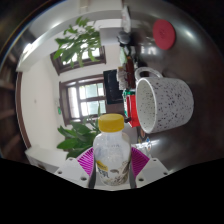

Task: Pour water

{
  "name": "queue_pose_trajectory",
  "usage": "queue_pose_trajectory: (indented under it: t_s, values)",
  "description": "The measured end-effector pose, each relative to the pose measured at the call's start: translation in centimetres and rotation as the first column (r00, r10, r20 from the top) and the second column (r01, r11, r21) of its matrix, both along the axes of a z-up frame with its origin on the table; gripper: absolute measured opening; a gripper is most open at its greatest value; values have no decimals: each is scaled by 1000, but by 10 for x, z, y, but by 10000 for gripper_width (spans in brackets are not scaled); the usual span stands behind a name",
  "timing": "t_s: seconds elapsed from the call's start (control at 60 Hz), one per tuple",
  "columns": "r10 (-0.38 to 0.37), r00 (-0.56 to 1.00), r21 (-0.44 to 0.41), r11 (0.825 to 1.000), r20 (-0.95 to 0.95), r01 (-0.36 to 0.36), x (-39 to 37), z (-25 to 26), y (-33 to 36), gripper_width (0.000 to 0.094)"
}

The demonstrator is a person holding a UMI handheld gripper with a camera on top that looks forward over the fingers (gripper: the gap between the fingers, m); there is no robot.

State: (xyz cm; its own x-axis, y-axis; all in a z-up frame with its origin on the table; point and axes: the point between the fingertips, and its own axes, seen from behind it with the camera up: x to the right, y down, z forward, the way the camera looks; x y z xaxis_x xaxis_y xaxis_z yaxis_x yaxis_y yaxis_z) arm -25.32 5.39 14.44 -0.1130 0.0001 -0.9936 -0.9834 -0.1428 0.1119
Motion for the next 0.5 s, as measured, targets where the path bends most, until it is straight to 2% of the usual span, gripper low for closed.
queue_pose_trajectory:
  t_s: [0.117,0.25,0.367,0.5]
  values:
    - [-39,977,17,999,-208,44,15,7,2,466]
    - [-73,931,-18,997,-357,72,22,-4,7,467]
    - [-62,931,-24,998,-360,57,18,-2,5,470]
    - [-28,969,-10,1000,-245,26,9,10,1,470]
